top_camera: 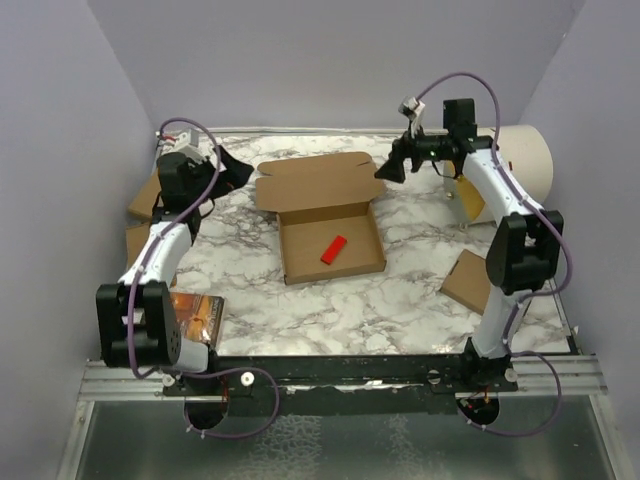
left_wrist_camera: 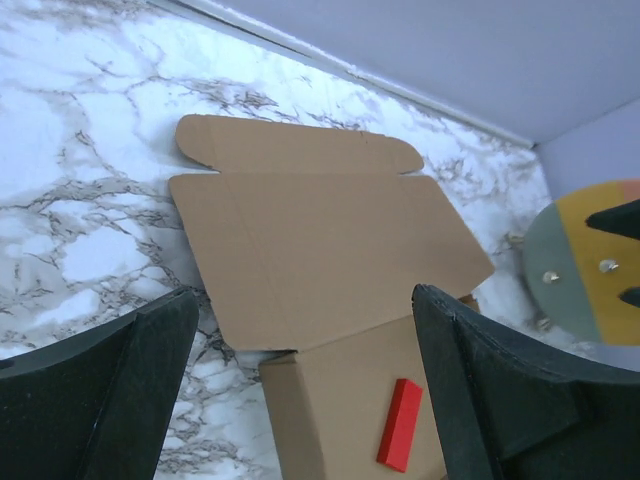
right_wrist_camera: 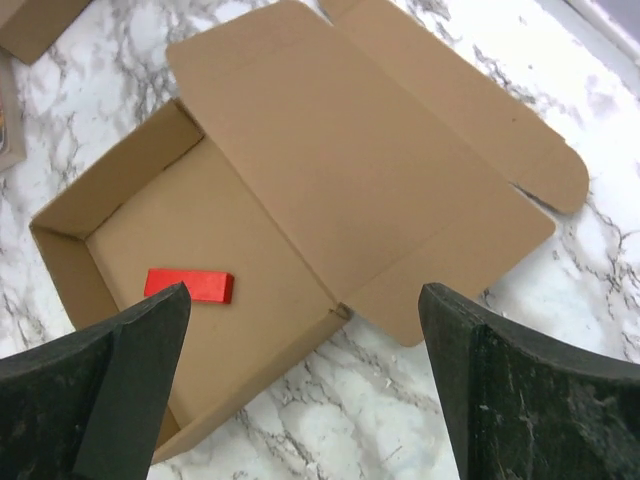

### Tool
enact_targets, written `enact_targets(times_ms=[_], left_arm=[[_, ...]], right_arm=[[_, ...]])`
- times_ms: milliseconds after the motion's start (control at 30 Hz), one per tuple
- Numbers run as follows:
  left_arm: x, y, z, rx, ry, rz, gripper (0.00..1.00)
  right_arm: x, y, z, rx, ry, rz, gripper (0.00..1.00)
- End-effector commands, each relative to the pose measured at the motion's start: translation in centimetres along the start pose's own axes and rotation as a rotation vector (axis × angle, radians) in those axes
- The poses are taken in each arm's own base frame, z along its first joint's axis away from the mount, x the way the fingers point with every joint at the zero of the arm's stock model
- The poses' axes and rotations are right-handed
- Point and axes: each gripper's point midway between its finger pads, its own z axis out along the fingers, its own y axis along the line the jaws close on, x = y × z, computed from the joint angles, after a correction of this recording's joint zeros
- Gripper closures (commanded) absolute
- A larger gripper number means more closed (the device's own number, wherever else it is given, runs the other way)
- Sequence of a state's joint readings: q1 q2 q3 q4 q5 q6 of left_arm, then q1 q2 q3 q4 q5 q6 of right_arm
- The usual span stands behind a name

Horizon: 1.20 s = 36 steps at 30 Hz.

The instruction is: Fold the paper box

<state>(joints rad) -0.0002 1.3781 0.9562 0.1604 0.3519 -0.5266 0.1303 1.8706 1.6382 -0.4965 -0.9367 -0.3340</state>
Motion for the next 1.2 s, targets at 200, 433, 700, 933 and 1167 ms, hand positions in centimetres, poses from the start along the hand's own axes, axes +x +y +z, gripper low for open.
enact_targets(times_ms=[200,433,700,933,1167], left_arm=[[3.3,7.6,5.8,0.073,0.222,-0.471,0.17],[4.7,8.7,10.0,0.074,0.321,-0.479,0.24],[8.3,10.2,13.1,-0.035,0.437,-0.471,0.37],[10.4,11.1,14.0,-0.094,0.484,-0.452,0.45],[10.8,10.7,15.3,-0.079,0.48,-0.466,0.56]], right_arm=[[1.5,-6.6,4.3,0.201,0.14,0.275,0.05],[1.7,-5.9,5.1,0.138,0.129,0.297,0.07],[1.2,-4.7,4.9,0.1,0.109,0.298,0.07],[1.0,-3.9,4.4,0.089,0.095,0.292,0.07],[1.7,-3.3,4.1,0.091,0.093,0.292,0.07]])
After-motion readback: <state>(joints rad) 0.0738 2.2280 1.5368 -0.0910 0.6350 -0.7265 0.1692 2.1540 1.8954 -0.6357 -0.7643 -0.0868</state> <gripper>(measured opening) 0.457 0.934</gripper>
